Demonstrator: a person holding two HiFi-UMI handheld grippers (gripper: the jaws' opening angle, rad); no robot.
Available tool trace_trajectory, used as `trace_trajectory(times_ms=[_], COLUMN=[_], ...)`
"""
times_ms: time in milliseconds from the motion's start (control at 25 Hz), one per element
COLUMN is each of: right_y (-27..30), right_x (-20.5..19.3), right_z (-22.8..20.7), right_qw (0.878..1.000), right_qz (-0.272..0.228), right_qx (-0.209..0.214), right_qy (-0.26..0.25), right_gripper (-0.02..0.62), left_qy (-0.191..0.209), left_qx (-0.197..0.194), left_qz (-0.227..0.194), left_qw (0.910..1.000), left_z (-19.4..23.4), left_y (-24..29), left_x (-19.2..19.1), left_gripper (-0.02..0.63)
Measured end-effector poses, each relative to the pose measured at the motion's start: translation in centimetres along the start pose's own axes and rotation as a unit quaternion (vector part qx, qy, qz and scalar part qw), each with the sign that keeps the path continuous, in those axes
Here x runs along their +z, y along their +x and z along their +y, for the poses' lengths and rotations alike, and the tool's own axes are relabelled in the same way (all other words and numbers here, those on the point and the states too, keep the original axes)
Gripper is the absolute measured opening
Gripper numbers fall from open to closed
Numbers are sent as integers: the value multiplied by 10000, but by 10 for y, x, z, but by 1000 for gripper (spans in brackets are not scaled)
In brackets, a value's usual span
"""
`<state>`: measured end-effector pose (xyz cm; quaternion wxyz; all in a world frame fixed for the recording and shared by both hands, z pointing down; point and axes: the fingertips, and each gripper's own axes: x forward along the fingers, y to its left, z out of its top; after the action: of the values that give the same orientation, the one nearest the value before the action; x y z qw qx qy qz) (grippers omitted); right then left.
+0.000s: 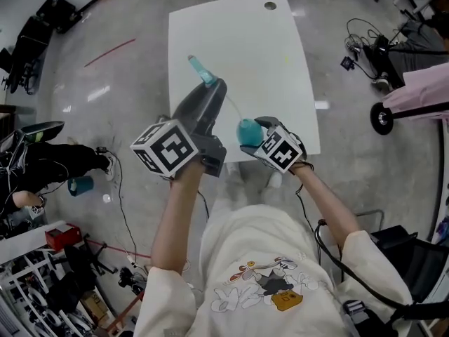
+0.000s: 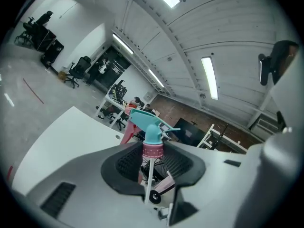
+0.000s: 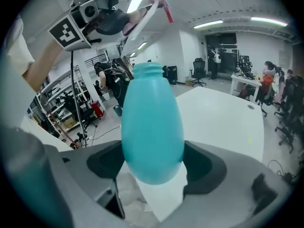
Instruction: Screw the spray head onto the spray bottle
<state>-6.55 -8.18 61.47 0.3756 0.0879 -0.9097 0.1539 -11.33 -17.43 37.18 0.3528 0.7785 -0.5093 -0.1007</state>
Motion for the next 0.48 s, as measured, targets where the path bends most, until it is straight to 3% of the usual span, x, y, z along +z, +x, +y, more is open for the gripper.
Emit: trace_trajectory(times_ms=[320,480], right_y=[-12,-16], right_x=[9,12], right_z=[5,-4], right_qw=[9997,9993], right_qz=[-13,114], right_qx=[260,363], right_qy=[-11,50], right_gripper=[388,388], left_qy=[613,824], left_qx=[235,139], left_qz=[25,-9], left_qw=[9978,9965], left_z=[-1,-5], left_y=[7,19], left_x=[-16,-24], left_gripper=[138,138])
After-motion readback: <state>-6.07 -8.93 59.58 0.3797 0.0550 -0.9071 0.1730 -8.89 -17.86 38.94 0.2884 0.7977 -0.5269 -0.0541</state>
